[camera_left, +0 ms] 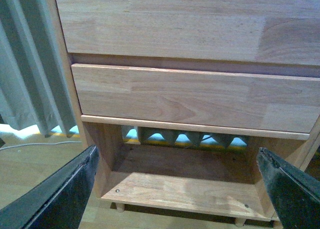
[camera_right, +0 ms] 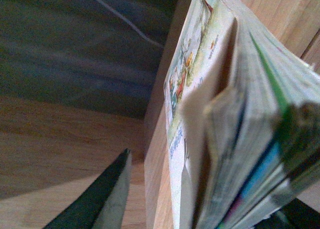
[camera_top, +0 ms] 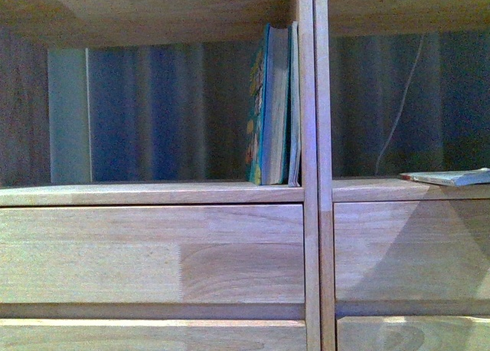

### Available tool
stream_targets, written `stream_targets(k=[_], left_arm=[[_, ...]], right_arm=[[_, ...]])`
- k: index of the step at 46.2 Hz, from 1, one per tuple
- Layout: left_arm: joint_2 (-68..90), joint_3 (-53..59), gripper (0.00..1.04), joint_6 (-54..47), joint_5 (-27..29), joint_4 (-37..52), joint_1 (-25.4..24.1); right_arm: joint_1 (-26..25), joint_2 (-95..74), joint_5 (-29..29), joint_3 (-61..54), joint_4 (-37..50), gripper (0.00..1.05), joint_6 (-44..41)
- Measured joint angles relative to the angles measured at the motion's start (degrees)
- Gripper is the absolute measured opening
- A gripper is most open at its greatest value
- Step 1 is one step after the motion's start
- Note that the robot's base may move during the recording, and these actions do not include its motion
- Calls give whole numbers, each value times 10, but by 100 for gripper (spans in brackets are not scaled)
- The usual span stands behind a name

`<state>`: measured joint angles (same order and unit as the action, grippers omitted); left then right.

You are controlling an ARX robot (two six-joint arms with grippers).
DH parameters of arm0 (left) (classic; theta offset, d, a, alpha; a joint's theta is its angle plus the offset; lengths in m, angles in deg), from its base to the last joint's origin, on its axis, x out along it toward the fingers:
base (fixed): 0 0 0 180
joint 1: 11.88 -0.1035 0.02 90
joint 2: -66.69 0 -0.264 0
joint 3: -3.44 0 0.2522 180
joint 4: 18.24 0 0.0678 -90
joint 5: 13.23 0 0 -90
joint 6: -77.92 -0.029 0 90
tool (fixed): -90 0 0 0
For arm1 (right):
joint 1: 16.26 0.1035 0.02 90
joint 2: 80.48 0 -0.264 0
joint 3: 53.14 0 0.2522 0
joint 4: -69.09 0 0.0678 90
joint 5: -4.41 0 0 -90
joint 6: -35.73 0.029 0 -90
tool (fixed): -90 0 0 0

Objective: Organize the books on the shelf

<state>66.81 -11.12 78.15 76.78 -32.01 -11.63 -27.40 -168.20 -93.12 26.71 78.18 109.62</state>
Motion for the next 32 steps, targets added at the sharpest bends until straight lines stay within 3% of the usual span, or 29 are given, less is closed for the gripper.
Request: stream_targets(k=[13, 25, 26, 27, 30, 32], left_arm=[[0, 0, 97, 0, 0, 0, 0], [0, 0, 97, 0, 0, 0, 0], [2, 0, 97, 5, -11, 2, -3], [12, 0, 97, 13, -57, 18, -16], [96, 0, 97, 79, -283, 150, -114], [135, 0, 97, 103, -346, 199, -149]], right_arm=[[-4, -2, -14, -50, 46, 11, 1], [-19, 45, -68, -102, 98, 7, 2], [-20, 57, -75, -108, 102, 7, 0], [-20, 65, -81, -113, 106, 7, 0], [-22, 103, -103, -127, 119, 7, 0], [-22, 118, -114, -132, 123, 7, 0]])
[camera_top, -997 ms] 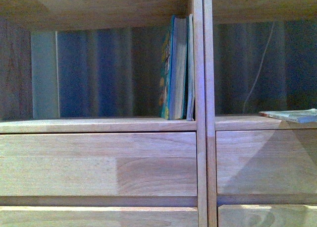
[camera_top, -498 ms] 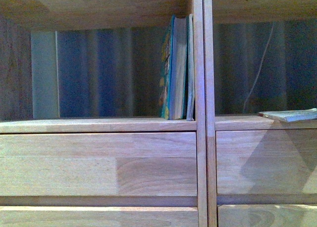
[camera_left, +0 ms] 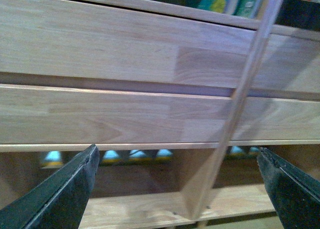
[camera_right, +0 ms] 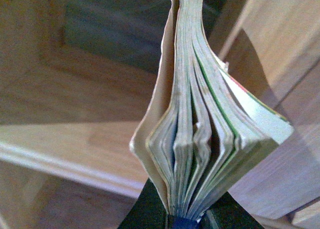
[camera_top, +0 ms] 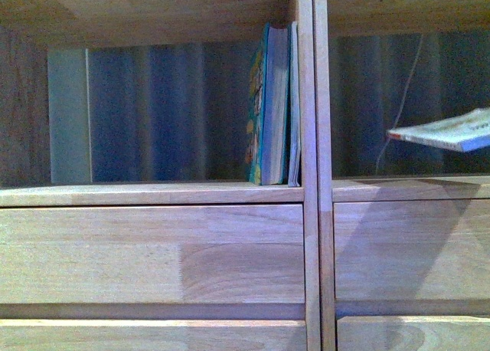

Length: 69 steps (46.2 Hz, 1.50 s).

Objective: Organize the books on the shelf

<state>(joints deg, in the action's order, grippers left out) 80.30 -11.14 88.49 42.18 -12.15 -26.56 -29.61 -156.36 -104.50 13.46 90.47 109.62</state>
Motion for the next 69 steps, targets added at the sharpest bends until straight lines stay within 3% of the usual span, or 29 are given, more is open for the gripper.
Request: stream_targets(k=[4, 6, 13, 17, 23, 32, 46, 60, 69], left_arm=[[114, -7, 97, 53, -115, 132, -76], [185, -24, 97, 83, -131, 206, -107], [379, -112, 97, 145, -99, 364, -139], [457, -165, 97, 172, -71, 392, -135], [607, -298, 97, 256, -50, 386, -94], [725, -453, 97, 401, -103, 404, -22], [831, -633, 97, 580, -136, 440, 102], [840, -661, 97, 575, -141, 442, 193], [840, -662, 97, 577, -134, 473, 222]], right_arm=[[0, 45, -21, -16, 7, 7, -1], [0, 73, -32, -26, 10, 7, -2], [2, 151, -72, -57, 13, 7, -16], [6, 178, -85, -68, 15, 7, -21], [28, 229, -112, -95, 30, 7, -48], [96, 252, -121, -103, 34, 7, -116], [245, 155, -50, -62, 39, 7, -237], [339, 30, -1, 34, 30, 7, -299], [376, -17, 16, 70, 30, 7, -309]])
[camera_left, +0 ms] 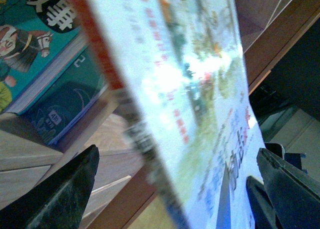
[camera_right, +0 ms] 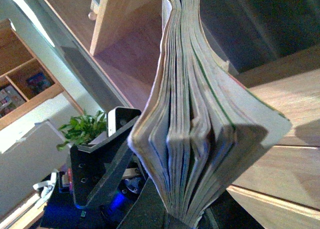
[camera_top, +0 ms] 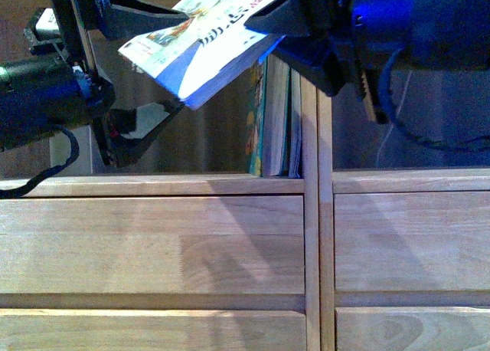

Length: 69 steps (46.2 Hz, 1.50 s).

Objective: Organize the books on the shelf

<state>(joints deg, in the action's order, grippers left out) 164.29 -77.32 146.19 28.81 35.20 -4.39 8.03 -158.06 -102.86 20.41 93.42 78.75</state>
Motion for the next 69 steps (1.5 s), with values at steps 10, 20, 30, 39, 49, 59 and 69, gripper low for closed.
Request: stream_targets(k=[10, 20, 30, 39, 49, 59, 69], left_arm=[[-1, -4, 89, -10, 10, -2, 7], [-5, 4, 59, 24, 16, 89, 2], [-5, 6, 25, 73, 14, 128, -2], [-5, 6, 16, 105, -3, 128, -2], [-66, 41, 16, -45, 66, 11, -1], [-86, 16, 16, -275, 149, -132, 14], [-24, -95, 16, -487, 269, -242, 32]], right_arm=[[31, -21, -3, 2, 33, 7, 62], [48, -22, -15, -15, 82, 7, 169], [68, -23, -4, -36, 97, 7, 184], [96, -7, -16, -64, 44, 38, 108], [62, 99, 3, -120, -65, 72, -52], [-43, 221, -22, -186, -151, 99, -169], [-127, 321, -59, -218, -193, 98, -199]])
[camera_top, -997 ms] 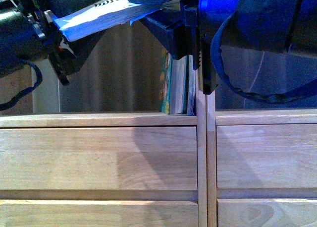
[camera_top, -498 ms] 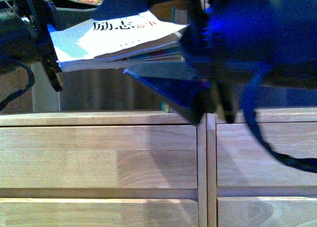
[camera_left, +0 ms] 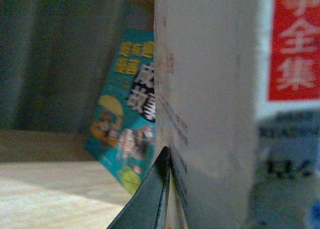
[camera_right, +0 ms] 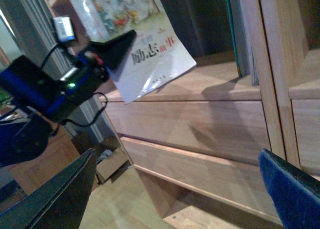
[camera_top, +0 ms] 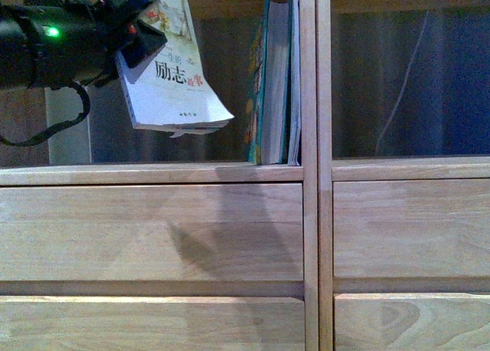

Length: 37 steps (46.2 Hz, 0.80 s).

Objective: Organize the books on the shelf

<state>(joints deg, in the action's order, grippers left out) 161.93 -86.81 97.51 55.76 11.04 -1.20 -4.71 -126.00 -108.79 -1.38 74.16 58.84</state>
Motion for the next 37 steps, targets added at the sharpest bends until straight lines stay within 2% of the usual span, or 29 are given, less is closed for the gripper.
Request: stream_targets(k=[6, 11, 22, 34, 37], left_arm=[[80, -117, 16, -143, 97, -61, 18], [140, -193, 16, -226, 149, -83, 31], [287, -382, 16, -333, 212, -145, 65], [446, -620, 16, -389, 239, -218, 97], [457, -638, 17, -399, 244, -221, 103]], right_arm=[[-2, 9, -8, 0, 0, 98, -5], [-2, 9, -7, 0, -1, 98, -5], [-3, 5, -5, -2, -2, 98, -5], [-3, 5, -5, -2, -2, 98, -5], [-3, 5, -5, -2, -2, 98, -5]])
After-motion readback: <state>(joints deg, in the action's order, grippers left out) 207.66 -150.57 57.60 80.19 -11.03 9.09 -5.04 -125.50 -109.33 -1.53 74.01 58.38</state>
